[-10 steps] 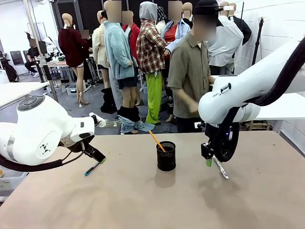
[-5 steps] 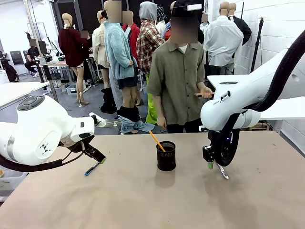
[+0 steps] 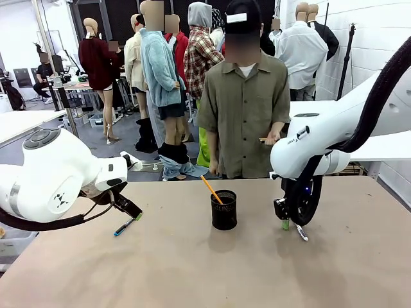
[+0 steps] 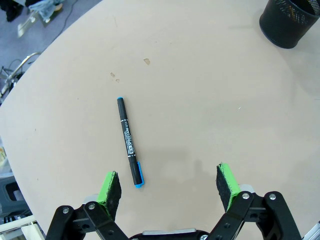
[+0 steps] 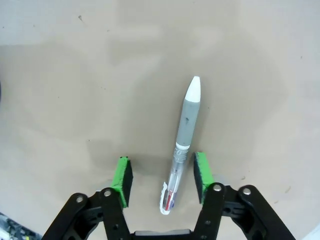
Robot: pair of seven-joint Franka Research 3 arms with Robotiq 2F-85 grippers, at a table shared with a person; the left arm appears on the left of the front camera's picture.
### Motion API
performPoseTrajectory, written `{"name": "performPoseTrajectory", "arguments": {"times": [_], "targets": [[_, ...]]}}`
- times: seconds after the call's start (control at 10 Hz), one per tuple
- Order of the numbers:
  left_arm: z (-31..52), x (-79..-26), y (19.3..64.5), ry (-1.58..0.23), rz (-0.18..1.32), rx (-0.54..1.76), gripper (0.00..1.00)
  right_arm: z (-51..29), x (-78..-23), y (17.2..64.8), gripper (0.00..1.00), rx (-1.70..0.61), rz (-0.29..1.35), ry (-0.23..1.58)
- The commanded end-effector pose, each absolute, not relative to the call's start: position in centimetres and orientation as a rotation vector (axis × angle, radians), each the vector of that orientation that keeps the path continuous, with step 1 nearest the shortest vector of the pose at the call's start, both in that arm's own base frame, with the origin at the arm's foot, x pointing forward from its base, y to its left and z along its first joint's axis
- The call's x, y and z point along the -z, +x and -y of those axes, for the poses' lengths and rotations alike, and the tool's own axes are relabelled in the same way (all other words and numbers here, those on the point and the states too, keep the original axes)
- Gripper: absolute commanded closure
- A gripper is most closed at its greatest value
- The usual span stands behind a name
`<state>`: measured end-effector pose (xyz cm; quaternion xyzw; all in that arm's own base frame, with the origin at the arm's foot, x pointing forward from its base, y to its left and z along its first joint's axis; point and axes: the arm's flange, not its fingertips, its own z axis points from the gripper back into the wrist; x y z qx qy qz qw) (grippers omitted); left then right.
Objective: Place the pens into the pen holder.
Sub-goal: Pick up a writing instrument from the table and place it into the Pen holder.
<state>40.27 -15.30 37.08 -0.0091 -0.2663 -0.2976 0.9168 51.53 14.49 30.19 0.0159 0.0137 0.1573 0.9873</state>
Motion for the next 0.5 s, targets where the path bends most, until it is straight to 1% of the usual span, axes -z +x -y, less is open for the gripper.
{"name": "performPoseTrajectory", "arguments": {"times": [0.0,0.1,0.2,0.4], "targets": [[15.11,-37.13,40.31,-0.021,0.55,0.608,0.0,-14.73,-30.28,52.09,0.72,-0.331,-0.041,0.007],[15.11,-37.13,40.31,-0.021,0.55,0.608,0.0,-14.69,-30.39,52.01,0.91,-0.334,-0.041,0.004],[15.11,-37.13,40.31,-0.021,0.55,0.608,0.0,-14.67,-30.65,51.92,1.0,-0.339,-0.044,-0.002],[15.11,-37.13,40.31,-0.021,0.55,0.608,0.0,-14.9,-30.89,51.89,1.0,-0.382,-0.05,-0.004]]}}
